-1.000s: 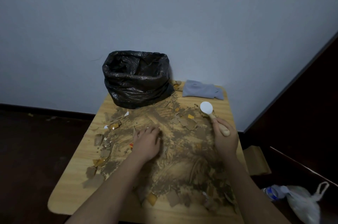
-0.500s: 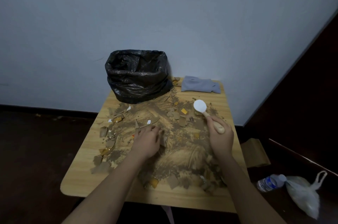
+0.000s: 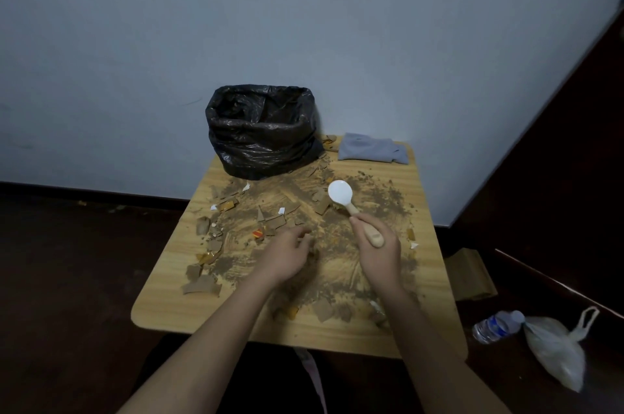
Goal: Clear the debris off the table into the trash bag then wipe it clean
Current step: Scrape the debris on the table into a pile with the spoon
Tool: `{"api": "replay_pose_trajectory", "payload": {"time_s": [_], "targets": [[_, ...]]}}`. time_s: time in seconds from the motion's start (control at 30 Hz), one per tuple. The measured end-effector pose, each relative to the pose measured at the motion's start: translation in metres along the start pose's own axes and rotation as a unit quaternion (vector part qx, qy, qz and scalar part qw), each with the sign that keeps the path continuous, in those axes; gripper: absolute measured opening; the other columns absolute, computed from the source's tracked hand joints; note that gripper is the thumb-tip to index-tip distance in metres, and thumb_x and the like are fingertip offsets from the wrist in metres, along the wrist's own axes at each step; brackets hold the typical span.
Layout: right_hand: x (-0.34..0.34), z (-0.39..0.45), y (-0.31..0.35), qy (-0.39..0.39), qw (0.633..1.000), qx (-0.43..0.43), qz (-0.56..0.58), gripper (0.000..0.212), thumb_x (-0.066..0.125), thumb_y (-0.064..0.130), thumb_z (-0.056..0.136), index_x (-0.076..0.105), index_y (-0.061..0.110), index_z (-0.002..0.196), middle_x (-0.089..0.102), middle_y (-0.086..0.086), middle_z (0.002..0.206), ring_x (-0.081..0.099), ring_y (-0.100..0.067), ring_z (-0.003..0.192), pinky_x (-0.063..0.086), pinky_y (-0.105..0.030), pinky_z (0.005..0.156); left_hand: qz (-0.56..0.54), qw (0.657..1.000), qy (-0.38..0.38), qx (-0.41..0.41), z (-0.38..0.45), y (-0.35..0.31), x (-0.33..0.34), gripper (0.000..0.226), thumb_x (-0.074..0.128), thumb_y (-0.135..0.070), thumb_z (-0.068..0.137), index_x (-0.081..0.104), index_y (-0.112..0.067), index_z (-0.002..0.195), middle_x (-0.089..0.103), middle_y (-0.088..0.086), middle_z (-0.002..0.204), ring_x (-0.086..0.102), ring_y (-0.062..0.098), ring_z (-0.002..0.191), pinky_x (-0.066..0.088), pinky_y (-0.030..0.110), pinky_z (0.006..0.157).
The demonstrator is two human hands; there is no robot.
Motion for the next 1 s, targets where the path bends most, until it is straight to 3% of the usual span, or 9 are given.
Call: {"api": "replay_pose_trajectory", "payload": {"time_s": [0.1,0.23,0.33,0.43,0.53,0.7,0.87,1.0], "targets": [[0.008,-0.019,0.017,-0.005,0.999,-0.051,0.008,0.011,0.070,0.025,0.087,0.074,0.027,0.097,0.068,0.008,0.095,0.060,-0.021,0.097,0.050,-0.038,0.081,-0.179,0.982,0.037,-0.054,-0.009,-0.026,-0.005,0.028,0.038,-0.037,0.101,0.061,-0.025,0.112,0.060,-0.003,0.120,0.052,0.008,0.099,0.039,0.027,0.085],[0.021,-0.046,0.031,0.010,0.996,-0.085,0.016,0.013,0.067,0.022,0.089,0.073,0.027,0.100,0.068,0.009,0.098,0.060,-0.016,0.100,0.047,-0.028,0.084,-0.362,0.915,0.100,-0.144,-0.019,-0.047,-0.006,0.040,0.036,-0.046,0.100,0.066,-0.021,0.110,0.068,0.002,0.110,0.061,0.020,0.105,0.047,0.039,0.097],[0.023,-0.060,0.036,0.034,0.997,-0.062,0.030,0.020,0.060,0.021,0.094,0.071,0.024,0.110,0.067,0.012,0.105,0.059,-0.015,0.108,0.048,-0.034,0.091,-0.454,0.862,0.103,-0.198,-0.025,-0.047,-0.007,0.035,0.047,-0.045,0.097,0.067,-0.017,0.097,0.065,0.006,0.089,0.060,0.020,0.082,0.048,0.029,0.073],[0.021,-0.071,0.039,0.063,0.995,-0.081,0.002,0.025,0.056,0.020,0.096,0.068,0.026,0.117,0.064,0.018,0.109,0.055,-0.008,0.111,0.041,-0.020,0.095,-0.516,0.814,0.105,-0.244,-0.032,-0.041,-0.008,0.028,0.055,-0.040,0.094,0.065,-0.016,0.085,0.058,0.001,0.070,0.053,0.011,0.061,0.044,0.023,0.057],[0.016,-0.080,0.043,0.063,0.994,-0.091,0.001,0.027,0.057,0.015,0.095,0.069,0.025,0.117,0.059,0.021,0.105,0.056,0.000,0.104,0.040,-0.006,0.086,-0.526,0.808,0.099,-0.246,-0.039,-0.035,-0.006,0.023,0.060,-0.036,0.092,0.066,-0.015,0.085,0.059,0.000,0.064,0.052,0.010,0.054,0.042,0.023,0.056],[0.002,-0.081,0.051,0.080,0.990,-0.052,-0.099,0.028,0.062,0.029,0.090,0.069,0.030,0.117,0.067,0.013,0.109,0.061,-0.006,0.100,0.050,-0.026,0.080,-0.538,0.808,0.025,-0.239,-0.047,-0.033,-0.005,0.019,0.061,-0.027,0.092,0.066,-0.009,0.091,0.064,0.003,0.068,0.059,0.011,0.060,0.044,0.019,0.049],[0.004,-0.083,0.064,0.170,0.924,-0.148,-0.310,0.039,0.050,0.024,0.096,0.054,0.028,0.135,0.065,-0.002,0.114,0.060,-0.024,0.100,0.047,-0.032,0.072,-0.511,0.834,-0.009,-0.206,-0.061,-0.031,-0.004,0.015,0.063,-0.021,0.091,0.068,-0.008,0.087,0.068,0.001,0.068,0.063,0.008,0.052,0.048,0.017,0.047],[0.015,-0.091,0.065,0.168,0.879,-0.168,-0.413,0.039,0.042,0.026,0.099,0.046,0.027,0.138,0.060,-0.007,0.112,0.059,-0.031,0.097,0.035,-0.032,0.063,-0.476,0.860,-0.016,-0.183,-0.074,-0.027,0.000,0.018,0.060,-0.026,0.093,0.067,-0.012,0.085,0.069,-0.002,0.074,0.065,0.006,0.061,0.049,0.016,0.051]]}}
Point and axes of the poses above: each hand's wrist, its own z-axis towards the middle knuckle, its own x-axis out of the palm, y = z × x, the point moved 1 cm from there along z, towards the middle knuckle
